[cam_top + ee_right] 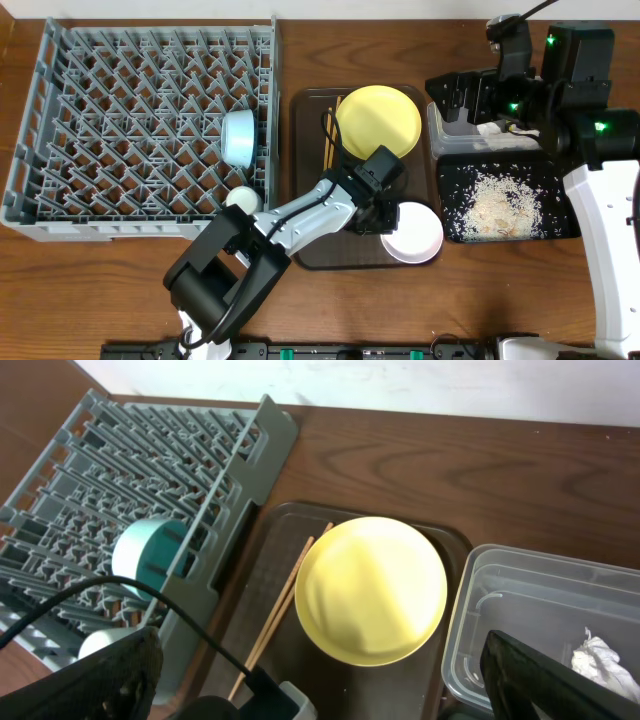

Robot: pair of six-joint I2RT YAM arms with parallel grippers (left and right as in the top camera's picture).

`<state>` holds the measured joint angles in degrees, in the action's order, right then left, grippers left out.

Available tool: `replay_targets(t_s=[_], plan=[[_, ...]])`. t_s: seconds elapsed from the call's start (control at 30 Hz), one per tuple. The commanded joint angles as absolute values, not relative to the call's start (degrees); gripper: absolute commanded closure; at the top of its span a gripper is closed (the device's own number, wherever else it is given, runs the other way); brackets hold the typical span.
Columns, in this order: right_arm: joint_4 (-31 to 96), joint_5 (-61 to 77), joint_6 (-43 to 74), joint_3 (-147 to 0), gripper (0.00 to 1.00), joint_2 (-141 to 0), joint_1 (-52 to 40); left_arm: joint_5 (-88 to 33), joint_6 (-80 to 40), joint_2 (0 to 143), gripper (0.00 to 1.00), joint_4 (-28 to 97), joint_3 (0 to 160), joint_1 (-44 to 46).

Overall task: Sort waste into correct bins and load items into the dishwasher
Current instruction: 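Move the left gripper to the white bowl and grasp its rim, then lift the white bowl and carry it to the dish rack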

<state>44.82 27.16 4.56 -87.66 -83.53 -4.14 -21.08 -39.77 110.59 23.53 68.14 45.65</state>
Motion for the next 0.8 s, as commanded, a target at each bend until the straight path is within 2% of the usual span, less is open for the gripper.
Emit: replay_targets(t_s=[0.0,0.2,0.4,0.57,0.77], plan=[[44.8,27.2,5.1,-88.2,0.01,-83.6,-3.8,-21.1,-39.8,111.2,0.92,23.5,69.7,45.4],[44.8,27.2,5.1,-88.2,0.01,-83.6,-3.8,-21.2,-40.4,109.5,0.93,23.7,69.7,43.9],[44.8,27.2,5.1,-88.2,0.01,-83.6,-3.8,-13.8,-38.0,101.4,0.93,28.3,69.8,41.5],[44.8,27.2,5.1,-88.2,0.01,-83.6,-3.8,6.9,-31.7,89.2,0.93,31.9,69.8,38.2],[44.8,27.2,5.1,-88.2,0.01,-83.6,-3.8,38.6,-24.8,85.1,0.92,29.8,69.8,36.1]])
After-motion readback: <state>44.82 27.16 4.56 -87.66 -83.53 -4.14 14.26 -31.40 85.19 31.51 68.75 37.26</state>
